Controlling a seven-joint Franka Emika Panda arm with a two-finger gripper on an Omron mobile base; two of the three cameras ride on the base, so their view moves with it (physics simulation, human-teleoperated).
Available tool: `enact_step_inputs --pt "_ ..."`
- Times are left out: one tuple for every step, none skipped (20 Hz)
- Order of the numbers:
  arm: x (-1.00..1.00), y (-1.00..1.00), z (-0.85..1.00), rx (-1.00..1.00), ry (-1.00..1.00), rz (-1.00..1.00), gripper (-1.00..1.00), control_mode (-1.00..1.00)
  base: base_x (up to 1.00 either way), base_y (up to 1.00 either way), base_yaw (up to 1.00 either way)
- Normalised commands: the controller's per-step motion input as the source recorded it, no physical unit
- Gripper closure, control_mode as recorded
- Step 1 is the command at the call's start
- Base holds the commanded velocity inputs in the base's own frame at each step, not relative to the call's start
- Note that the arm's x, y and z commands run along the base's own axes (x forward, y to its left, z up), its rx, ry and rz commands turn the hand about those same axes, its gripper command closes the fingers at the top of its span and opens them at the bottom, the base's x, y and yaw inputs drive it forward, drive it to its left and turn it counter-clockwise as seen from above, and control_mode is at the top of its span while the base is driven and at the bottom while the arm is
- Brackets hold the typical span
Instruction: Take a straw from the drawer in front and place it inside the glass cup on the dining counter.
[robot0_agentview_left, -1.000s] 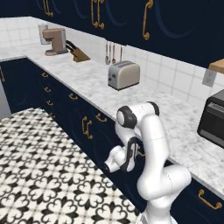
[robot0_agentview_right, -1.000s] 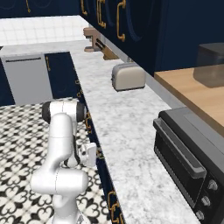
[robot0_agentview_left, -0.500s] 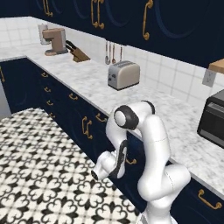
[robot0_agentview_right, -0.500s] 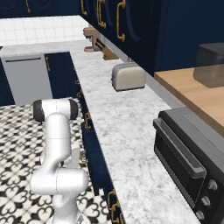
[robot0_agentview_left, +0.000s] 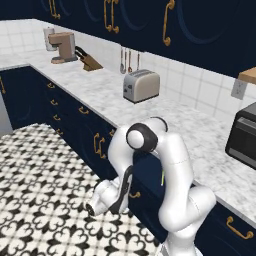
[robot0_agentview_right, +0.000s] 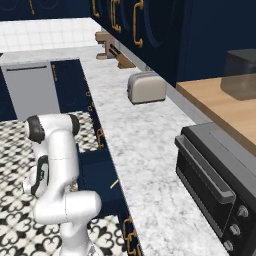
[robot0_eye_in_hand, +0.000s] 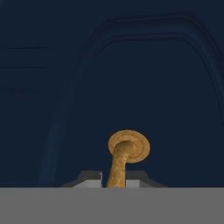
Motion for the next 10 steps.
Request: enact_step_inputs --pt "-0.31 1.0 0.0 0.0 0.13 0.03 1.0 -1.0 0.0 0.0 0.0" --pt "-0.34 1.0 0.0 0.0 0.14 0.03 1.0 -1.0 0.0 0.0 0.0" --pt "-0.32 1.0 0.0 0.0 0.16 0.03 -1.0 -1.0 0.0 0.0 0.0" --pt "-0.26 1.0 0.0 0.0 0.18 0.03 -1.0 -1.0 0.0 0.0 0.0" --pt "-0.24 1.0 0.0 0.01 0.17 0.02 -1.0 -1.0 0.0 0.0 0.0" --pt "-0.18 0.91 0.07 0.02 0.15 0.0 -1.0 -1.0 0.0 0.0 0.0" --pt "-0.19 0.64 0.1 0.03 0.17 0.0 -1.0 -1.0 0.0 0.0 0.0" --pt "-0.15 0.51 0.08 0.06 0.21 0.0 -1.0 -1.0 0.0 0.0 0.0" --pt "-0.16 0.38 0.05 0.11 0.26 0.0 -1.0 -1.0 0.0 0.0 0.0" --pt "-0.23 0.3 0.05 0.16 0.28 0.0 -1.0 -1.0 0.0 0.0 0.0"
